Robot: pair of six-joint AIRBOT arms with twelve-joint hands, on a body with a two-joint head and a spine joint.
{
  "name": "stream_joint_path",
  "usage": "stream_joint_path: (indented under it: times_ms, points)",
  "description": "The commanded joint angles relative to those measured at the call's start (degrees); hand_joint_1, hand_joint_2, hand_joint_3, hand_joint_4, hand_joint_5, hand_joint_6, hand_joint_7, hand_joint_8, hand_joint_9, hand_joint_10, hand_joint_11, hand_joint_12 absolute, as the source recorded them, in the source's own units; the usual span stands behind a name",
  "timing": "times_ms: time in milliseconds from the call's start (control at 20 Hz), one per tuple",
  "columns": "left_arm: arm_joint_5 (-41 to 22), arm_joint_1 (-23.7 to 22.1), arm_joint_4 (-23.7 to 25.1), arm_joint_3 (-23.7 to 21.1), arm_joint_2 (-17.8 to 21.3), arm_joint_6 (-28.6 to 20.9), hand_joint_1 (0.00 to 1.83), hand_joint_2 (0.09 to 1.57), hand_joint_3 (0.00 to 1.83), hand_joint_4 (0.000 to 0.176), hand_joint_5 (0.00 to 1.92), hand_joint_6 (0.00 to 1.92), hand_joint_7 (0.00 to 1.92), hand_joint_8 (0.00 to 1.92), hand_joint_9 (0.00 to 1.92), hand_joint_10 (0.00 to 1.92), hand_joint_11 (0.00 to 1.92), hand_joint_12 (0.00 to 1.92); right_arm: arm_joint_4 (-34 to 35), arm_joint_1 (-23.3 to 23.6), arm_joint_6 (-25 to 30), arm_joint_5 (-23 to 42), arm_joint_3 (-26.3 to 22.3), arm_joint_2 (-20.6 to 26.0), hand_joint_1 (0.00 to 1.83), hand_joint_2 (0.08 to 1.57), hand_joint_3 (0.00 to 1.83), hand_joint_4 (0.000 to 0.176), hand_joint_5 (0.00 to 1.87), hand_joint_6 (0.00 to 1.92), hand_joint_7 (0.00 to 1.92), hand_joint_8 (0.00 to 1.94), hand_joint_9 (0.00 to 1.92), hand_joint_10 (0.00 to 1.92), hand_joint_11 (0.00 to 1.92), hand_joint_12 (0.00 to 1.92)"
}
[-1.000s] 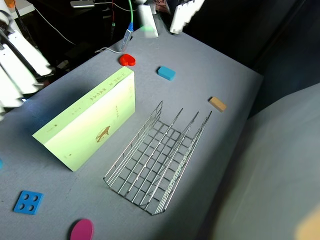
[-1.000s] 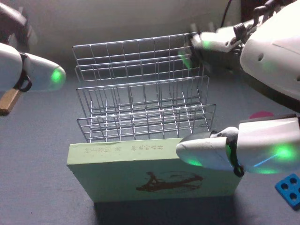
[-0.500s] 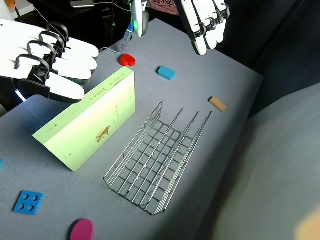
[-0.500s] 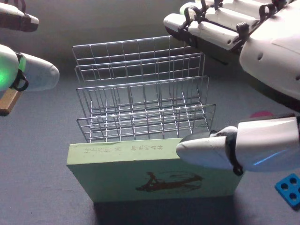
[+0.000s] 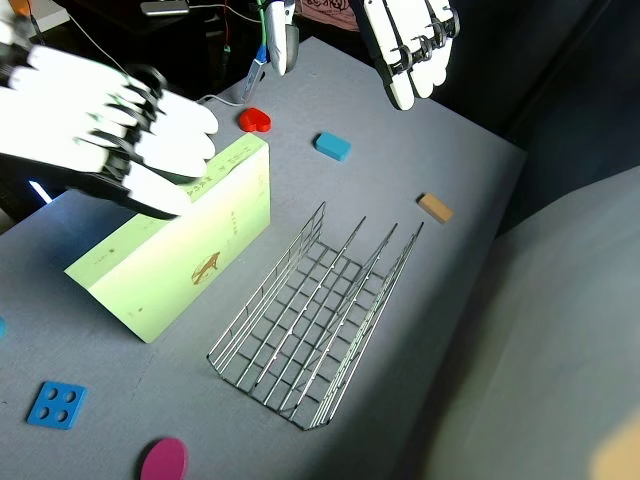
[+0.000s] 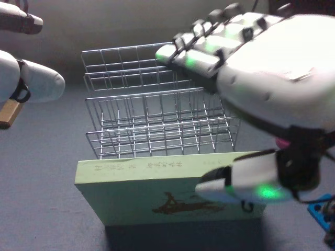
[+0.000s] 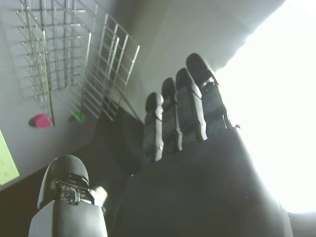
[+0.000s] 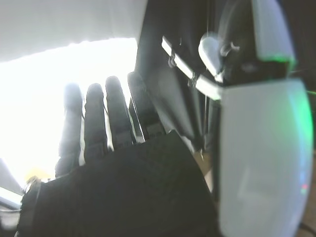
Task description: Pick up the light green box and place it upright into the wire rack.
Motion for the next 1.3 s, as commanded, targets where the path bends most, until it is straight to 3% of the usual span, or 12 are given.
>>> stream_joint_path:
  times_ms: [0,250,450,500,850,950,1250]
  points:
    - [-3.7,-0.9,3.6,-0.1,-0.2,0.1,0.10,1.10,0.00,0.023,0.17,0.00,0.19,0.00,0.16,0.00,0.00,0.73,-1.0,0.8,-0.3,2.7,0.5,-0.5,0.75,0.92,0.00,0.000,0.01,0.00,0.02,0.01,0.00,0.00,0.00,0.35]
    - [-2.8,-1.1,3.6,0.0,-0.2,1.9,0.10,1.10,0.00,0.021,0.18,0.00,0.19,0.00,0.16,0.00,0.00,0.73,8.5,1.9,0.9,9.0,4.3,-9.6,0.83,0.91,0.00,0.000,0.09,0.01,0.10,0.00,0.04,0.00,0.00,0.37]
    - [-2.7,-1.2,3.6,0.4,-0.2,3.0,0.10,1.10,0.00,0.014,0.17,0.00,0.19,0.00,0.16,0.00,0.00,0.73,9.6,1.6,2.6,9.3,7.2,-15.3,0.83,0.91,0.00,0.000,0.09,0.00,0.10,0.00,0.05,0.00,0.00,0.40]
    - [-2.5,-1.2,3.9,1.0,-0.1,3.1,0.10,1.10,0.00,0.013,0.17,0.00,0.19,0.00,0.16,0.00,0.00,0.73,11.1,1.4,3.5,9.9,10.0,-17.9,0.83,0.91,0.00,0.000,0.09,0.00,0.10,0.00,0.05,0.00,0.00,0.40]
    - [-2.4,-1.2,6.3,2.3,0.1,3.1,0.17,1.06,0.00,0.000,0.18,0.01,0.20,0.01,0.16,0.00,0.00,0.74,17.8,1.3,1.8,9.8,16.0,-22.4,0.82,0.92,0.00,0.000,0.08,0.00,0.10,0.00,0.05,0.00,0.00,0.43]
    - [-2.1,-1.2,6.6,2.3,0.3,3.1,0.17,1.06,0.00,0.000,0.19,0.01,0.20,0.01,0.16,0.00,0.00,0.74,18.1,0.9,1.2,9.6,17.3,-23.5,0.82,0.92,0.00,0.000,0.07,0.00,0.09,0.00,0.05,0.00,0.00,0.35]
    - [-1.2,-1.2,7.4,2.6,0.7,3.1,0.17,1.05,0.00,0.000,0.17,0.00,0.19,0.00,0.16,0.00,0.00,0.72,20.3,-0.4,-0.2,9.5,20.3,-26.0,0.81,0.93,0.00,0.000,0.07,0.00,0.09,0.00,0.06,0.00,0.00,0.38]
